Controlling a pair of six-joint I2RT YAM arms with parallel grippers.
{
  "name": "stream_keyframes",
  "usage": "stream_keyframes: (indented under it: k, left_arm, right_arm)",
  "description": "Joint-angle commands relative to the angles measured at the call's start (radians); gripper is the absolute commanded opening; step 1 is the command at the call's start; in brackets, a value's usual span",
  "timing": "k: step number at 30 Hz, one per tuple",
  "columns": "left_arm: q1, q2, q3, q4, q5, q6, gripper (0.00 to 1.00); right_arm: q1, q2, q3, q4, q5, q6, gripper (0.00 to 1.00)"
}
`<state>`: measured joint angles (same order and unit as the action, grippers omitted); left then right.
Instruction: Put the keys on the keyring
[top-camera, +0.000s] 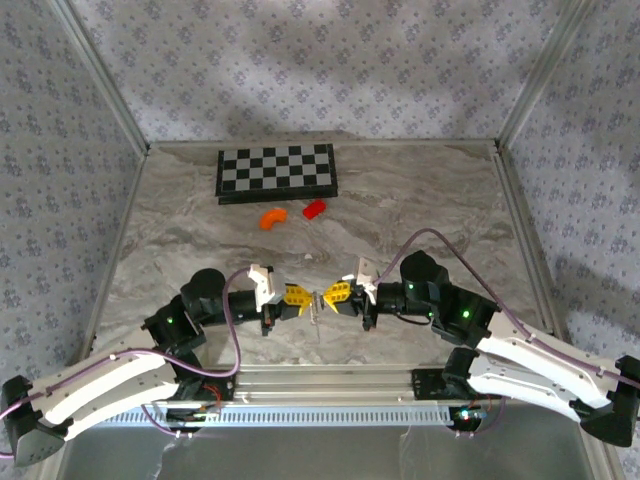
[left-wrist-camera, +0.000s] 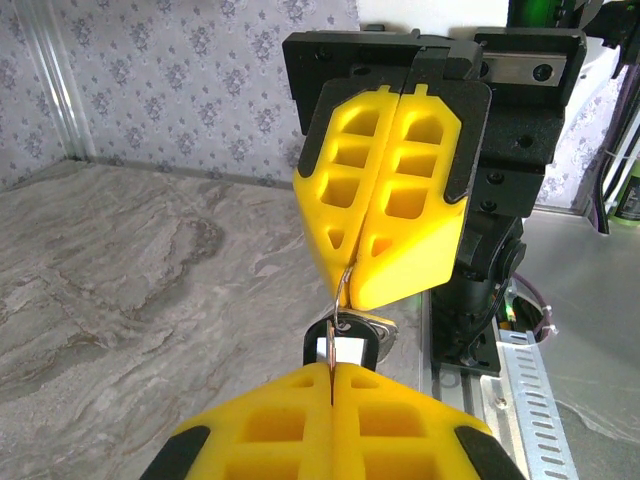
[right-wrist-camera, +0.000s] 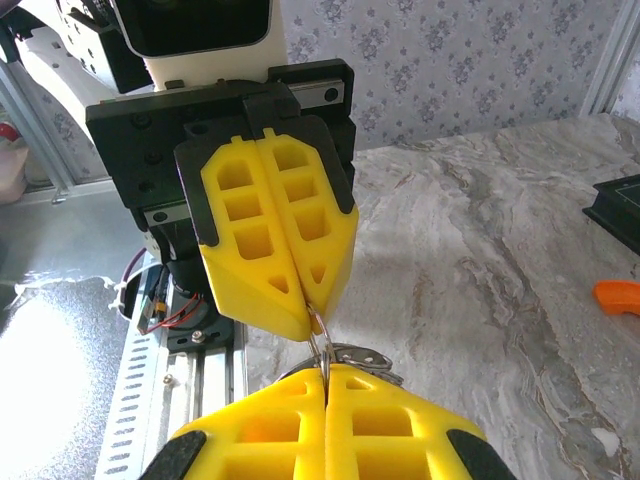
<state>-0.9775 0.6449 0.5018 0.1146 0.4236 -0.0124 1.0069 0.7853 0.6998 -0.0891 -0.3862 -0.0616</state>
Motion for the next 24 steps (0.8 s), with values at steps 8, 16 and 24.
stream_keyframes:
  k: [8, 16, 24]
  left_arm:
    - [-0.005, -0.024, 0.039, 0.001, 0.032, -0.001, 0.00]
    - [-0.006, -0.028, 0.041, 0.000, 0.035, -0.003, 0.00]
    - [-0.006, -0.029, 0.043, 0.000, 0.037, -0.004, 0.00]
  right_arm:
    - [0.011, -0.015, 0.006, -0.042, 0.004, -0.036, 0.00]
    - [0.015, -0.021, 0.006, -0.043, 0.012, -0.040, 0.00]
    - [0.020, -0.022, 0.003, -0.040, 0.013, -0.041, 0.00]
